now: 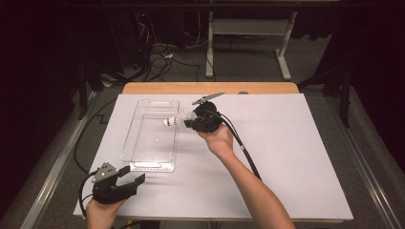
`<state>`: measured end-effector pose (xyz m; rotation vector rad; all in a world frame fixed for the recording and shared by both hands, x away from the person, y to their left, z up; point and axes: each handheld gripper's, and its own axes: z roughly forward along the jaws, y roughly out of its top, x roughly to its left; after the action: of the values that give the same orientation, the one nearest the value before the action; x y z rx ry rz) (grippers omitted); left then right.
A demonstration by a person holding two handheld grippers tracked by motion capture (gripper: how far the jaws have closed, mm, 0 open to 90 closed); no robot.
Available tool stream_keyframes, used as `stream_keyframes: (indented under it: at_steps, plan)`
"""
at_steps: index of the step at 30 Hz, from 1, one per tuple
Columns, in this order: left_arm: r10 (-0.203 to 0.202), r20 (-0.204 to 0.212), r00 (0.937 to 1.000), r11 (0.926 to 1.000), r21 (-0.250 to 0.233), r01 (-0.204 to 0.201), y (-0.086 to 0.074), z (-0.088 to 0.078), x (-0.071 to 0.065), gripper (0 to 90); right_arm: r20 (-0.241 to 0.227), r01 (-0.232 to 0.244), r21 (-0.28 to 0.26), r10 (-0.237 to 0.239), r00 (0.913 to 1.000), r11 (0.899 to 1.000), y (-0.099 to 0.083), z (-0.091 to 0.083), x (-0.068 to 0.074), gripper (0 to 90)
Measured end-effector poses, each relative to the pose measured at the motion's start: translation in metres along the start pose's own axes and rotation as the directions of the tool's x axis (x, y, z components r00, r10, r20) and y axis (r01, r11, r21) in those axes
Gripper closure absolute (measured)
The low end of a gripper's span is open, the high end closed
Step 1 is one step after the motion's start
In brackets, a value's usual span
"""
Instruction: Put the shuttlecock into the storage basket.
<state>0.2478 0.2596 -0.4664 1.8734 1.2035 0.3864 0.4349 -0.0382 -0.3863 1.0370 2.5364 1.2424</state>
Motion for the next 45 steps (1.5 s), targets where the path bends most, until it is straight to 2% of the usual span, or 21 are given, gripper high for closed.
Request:
stream_keyframes:
  at_steps: [19,31,45]
  plan:
    - [0.002,0.001,1.0000,1.0000,0.003,-0.002,0.000,0.000,0.000,32.4,-0.025,0.028,0.016,-0.028,0.9993,0.999,0.016,0.025,0.015,89.1]
    - [-0.001,0.005,1.0000,1.0000,0.002,0.001,0.000,0.001,0.000,32.4,-0.038,0.029,0.024,-0.028,0.9989,0.999,0.023,0.039,0.022,89.1]
    - [0.000,0.007,1.0000,1.0000,0.004,-0.001,0.000,0.001,0.000,32.4,-0.039,0.046,0.056,-0.044,0.9983,0.997,0.031,0.060,0.030,89.0]
